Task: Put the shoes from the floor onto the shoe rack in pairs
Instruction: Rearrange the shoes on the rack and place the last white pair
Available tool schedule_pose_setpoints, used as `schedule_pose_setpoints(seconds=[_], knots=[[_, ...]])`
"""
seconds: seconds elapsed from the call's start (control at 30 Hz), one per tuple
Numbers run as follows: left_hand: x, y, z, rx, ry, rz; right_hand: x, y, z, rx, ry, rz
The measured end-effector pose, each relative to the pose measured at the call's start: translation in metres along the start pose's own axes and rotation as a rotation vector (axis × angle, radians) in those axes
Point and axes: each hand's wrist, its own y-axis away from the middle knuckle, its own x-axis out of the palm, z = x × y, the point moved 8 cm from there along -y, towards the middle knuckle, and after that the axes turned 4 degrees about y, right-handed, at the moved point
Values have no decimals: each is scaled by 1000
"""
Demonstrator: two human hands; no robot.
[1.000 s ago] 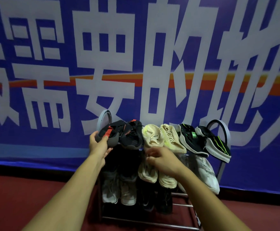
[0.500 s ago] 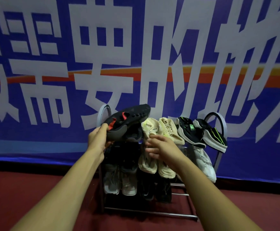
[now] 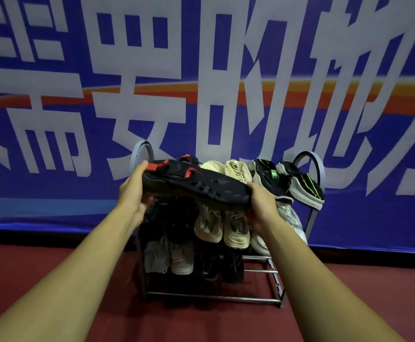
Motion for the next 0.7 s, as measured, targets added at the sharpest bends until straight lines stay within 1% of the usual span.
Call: schedule_pose_setpoints(seconds=[0.07, 0.13, 0.2, 0.27, 0.3, 0.33, 0.43, 0.53, 0.6, 0.7], knots=[[7, 0, 2, -20, 131, 49, -3, -2, -4, 44, -33, -28], [21, 2, 9, -70, 119, 123, -4, -2, -5, 62, -116, -38], [39, 11, 23, -118, -77, 200, 1, -2, -5, 62, -180, -12], [59, 24, 42, -138, -309, 291, 14, 2, -7, 59, -202, 60], [68, 30, 51, -142, -357, 323, 22, 5, -7, 54, -203, 101], [74, 33, 57, -146, -361, 332, 28, 8, -7, 42, -192, 136], [76, 30, 60, -140, -301, 267, 42, 15, -7, -1, -175, 219], [77, 29, 56, -159, -154, 260, 53, 19, -8, 2, -239, 266], [78, 30, 52, -132, -133, 260, 60, 18, -8, -18, -258, 282], [76, 30, 50, -129, -131, 254, 66, 16, -13, -79, -136, 266]])
